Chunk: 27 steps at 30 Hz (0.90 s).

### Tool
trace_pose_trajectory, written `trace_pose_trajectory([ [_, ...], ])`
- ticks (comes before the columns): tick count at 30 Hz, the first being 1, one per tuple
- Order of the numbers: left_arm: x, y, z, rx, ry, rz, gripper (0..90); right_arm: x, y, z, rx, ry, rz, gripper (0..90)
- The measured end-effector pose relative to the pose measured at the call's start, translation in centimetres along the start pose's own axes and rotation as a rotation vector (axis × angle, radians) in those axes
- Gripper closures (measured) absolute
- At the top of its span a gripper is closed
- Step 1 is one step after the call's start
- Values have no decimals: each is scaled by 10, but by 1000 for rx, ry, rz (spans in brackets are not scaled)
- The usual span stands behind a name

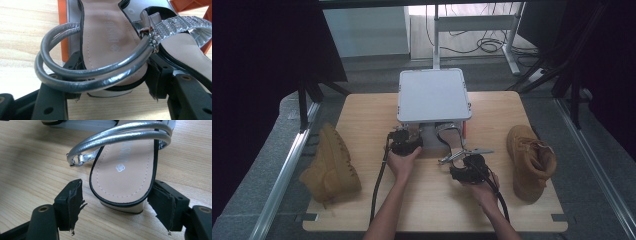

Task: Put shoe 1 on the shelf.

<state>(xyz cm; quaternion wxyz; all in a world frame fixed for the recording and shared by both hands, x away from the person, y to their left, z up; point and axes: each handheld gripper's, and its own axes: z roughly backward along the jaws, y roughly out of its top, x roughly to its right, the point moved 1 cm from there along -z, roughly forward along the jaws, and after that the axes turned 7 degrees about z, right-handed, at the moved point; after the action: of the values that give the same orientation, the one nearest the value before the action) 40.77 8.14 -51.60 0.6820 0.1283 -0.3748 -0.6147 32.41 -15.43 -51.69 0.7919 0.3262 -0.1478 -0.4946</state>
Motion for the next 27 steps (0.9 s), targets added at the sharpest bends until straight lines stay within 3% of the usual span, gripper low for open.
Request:
trace_pose_trajectory([
  [9,3,1,-6,32,4,6,392,-1,1,0,-6,1,5,279],
  [15,9,-4,-9,56,26,-29,368,-1,0,-1,-8,-3,10,278],
  [18,10,-6,-7,52,17,-41,347,-1,0,0,-10,0,7,277],
  [22,7,-9,3,87,-32,-61,376,-2,0,2,-7,0,11,278],
  [27,6,-10,5,91,-31,-63,395,-3,-1,3,-12,-4,12,276],
])
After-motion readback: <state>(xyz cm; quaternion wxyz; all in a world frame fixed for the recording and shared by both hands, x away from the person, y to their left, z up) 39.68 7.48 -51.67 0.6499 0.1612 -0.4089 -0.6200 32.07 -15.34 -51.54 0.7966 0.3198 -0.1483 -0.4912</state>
